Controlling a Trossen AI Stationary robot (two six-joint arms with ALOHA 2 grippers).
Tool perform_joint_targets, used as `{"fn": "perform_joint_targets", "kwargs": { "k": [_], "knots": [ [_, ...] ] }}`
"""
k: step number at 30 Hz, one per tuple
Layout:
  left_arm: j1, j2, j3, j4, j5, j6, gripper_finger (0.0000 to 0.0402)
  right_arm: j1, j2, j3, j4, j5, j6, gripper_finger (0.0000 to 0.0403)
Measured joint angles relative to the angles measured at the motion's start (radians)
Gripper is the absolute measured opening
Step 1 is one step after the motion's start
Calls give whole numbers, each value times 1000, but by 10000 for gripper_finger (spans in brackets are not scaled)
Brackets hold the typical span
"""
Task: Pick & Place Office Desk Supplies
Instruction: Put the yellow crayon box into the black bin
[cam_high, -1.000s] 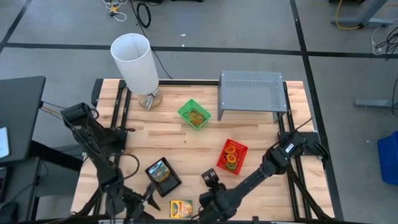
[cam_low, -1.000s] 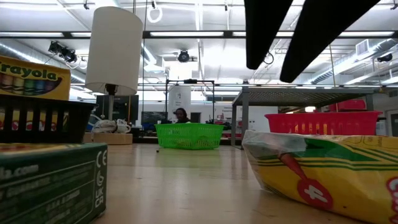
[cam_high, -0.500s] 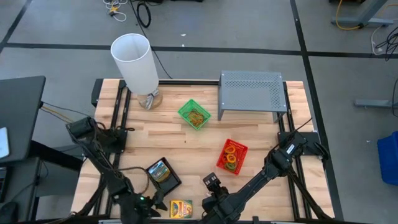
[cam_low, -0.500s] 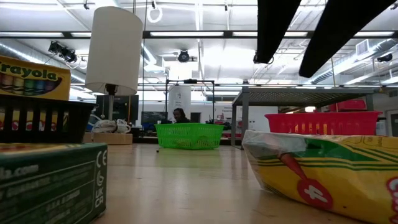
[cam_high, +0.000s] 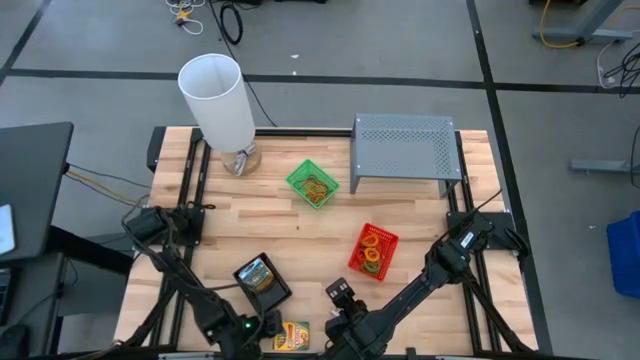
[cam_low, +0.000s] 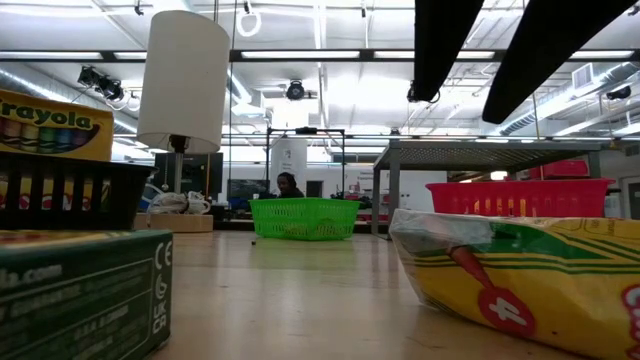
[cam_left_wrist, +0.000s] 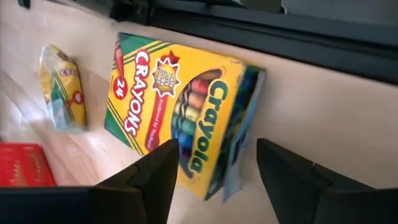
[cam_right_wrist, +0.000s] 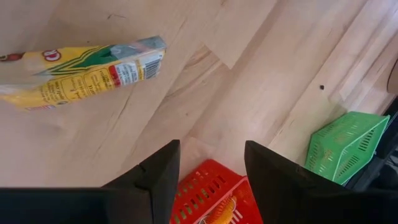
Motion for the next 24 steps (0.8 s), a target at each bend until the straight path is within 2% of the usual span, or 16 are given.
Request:
{"fn": "perform_joint_targets", "kwargs": {
  "k": [4,7,12,19,24],
  "knots": [
    [0,0,7,1,0,113,201,0,0,0,0,0,0,188],
    [-1,0,7,-2,24,176,171,0,0,0,0,0,0,188],
    [8,0,7,3,43,188,113,0,0,0,0,0,-1,188],
    [33,0,8,3,42,193,57,0,0,0,0,0,-11,188],
    [33,-1,8,1,36,275,10,0,0,0,0,0,-11,188]
  ]
}}
